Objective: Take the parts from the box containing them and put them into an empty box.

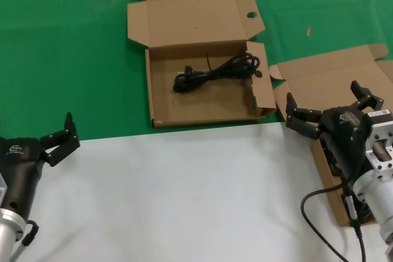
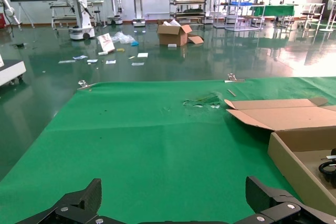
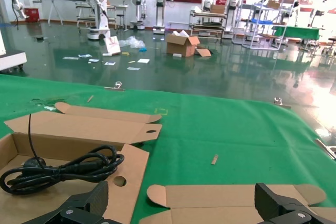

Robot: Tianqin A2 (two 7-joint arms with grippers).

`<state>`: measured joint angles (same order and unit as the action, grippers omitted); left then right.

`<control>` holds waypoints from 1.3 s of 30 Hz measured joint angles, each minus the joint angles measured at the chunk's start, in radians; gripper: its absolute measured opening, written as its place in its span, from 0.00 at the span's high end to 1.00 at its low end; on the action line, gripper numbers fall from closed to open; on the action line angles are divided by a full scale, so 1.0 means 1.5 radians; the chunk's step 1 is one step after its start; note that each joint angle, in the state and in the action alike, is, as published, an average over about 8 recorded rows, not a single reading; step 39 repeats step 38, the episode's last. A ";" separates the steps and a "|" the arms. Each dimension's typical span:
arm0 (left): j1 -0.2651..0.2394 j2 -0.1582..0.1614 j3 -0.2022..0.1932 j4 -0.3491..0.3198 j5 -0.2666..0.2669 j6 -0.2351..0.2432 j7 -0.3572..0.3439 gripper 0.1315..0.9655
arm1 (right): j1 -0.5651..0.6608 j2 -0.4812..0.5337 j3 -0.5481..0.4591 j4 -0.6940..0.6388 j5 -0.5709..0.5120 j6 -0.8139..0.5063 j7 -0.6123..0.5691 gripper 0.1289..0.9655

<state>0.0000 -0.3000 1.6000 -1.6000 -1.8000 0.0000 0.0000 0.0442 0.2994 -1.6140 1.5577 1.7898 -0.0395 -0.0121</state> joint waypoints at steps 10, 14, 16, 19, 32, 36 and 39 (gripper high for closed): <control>0.000 0.000 0.000 0.000 0.000 0.000 0.000 0.00 | 0.000 0.000 0.000 0.000 0.000 0.000 0.000 0.00; 0.000 0.000 0.000 0.000 0.000 0.000 0.000 0.00 | 0.000 0.000 0.000 0.000 0.000 0.000 0.000 0.00; 0.000 0.000 0.000 0.000 0.000 0.000 0.000 0.00 | 0.000 0.000 0.000 0.000 0.000 0.000 0.000 0.00; 0.000 0.000 0.000 0.000 0.000 0.000 0.000 0.00 | 0.000 0.000 0.000 0.000 0.000 0.000 0.000 0.00; 0.000 0.000 0.000 0.000 0.000 0.000 0.000 0.00 | 0.000 0.000 0.000 0.000 0.000 0.000 0.000 0.00; 0.000 0.000 0.000 0.000 0.000 0.000 0.000 0.00 | 0.000 0.000 0.000 0.000 0.000 0.000 0.000 0.00; 0.000 0.000 0.000 0.000 0.000 0.000 0.000 0.00 | 0.000 0.000 0.000 0.000 0.000 0.000 0.000 0.00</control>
